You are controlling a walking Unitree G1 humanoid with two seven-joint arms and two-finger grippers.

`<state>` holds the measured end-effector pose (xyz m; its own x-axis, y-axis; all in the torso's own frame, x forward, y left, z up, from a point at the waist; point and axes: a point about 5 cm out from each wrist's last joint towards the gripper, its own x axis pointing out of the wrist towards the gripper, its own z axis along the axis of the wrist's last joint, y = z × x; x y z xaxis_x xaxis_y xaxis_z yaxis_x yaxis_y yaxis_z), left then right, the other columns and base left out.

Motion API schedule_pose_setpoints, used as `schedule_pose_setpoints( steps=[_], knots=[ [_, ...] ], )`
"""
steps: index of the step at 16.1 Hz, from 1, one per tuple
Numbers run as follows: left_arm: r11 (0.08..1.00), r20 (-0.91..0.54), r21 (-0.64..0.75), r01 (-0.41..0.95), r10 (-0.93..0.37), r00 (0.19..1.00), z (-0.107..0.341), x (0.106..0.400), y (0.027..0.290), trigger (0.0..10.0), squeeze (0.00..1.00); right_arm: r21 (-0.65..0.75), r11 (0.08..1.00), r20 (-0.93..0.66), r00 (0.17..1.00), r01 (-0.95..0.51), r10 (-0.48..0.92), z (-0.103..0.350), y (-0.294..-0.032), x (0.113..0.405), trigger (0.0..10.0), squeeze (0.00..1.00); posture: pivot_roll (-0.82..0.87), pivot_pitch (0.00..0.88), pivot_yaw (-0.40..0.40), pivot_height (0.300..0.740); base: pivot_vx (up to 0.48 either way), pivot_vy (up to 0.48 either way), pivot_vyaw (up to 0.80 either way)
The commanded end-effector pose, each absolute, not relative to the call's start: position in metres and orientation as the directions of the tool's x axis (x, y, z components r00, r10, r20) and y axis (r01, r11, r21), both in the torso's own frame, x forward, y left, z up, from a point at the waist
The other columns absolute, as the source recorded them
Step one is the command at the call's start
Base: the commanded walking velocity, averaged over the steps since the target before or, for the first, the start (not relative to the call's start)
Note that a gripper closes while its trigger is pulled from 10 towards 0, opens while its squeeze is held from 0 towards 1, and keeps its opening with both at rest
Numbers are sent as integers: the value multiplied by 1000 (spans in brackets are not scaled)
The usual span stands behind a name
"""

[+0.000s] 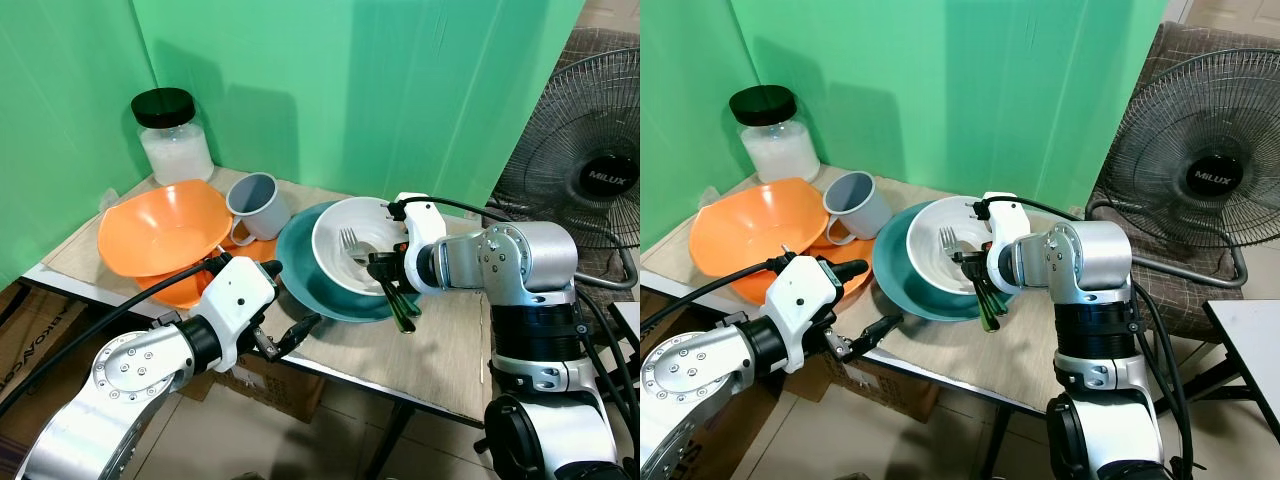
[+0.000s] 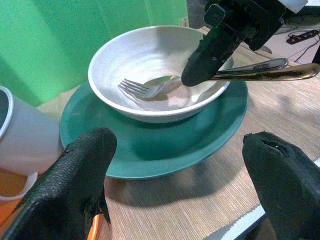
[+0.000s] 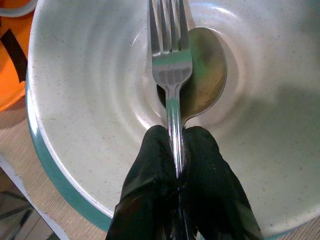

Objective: Setting the table

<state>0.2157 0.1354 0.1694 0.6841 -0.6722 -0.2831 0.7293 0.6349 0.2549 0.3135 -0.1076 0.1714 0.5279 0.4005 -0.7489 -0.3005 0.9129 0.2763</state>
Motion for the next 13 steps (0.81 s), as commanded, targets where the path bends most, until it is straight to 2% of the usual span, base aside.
schedule_pose_setpoints(
  steps=[1, 13],
  knots=[
    [631, -282, 265, 729, -672, 684, 170, 218, 134, 10000, 0, 281, 914, -731, 551, -293, 402, 176, -110, 316, 0, 0, -154, 25, -19, 740, 0, 0, 0],
    [643, -267, 280, 713, -661, 701, 173, 225, 137, 10000, 0, 329, 878, -556, 680, -347, 477, 211, -110, 331, 0, 0, -154, 32, -15, 740, 0, 0, 0]
  ],
)
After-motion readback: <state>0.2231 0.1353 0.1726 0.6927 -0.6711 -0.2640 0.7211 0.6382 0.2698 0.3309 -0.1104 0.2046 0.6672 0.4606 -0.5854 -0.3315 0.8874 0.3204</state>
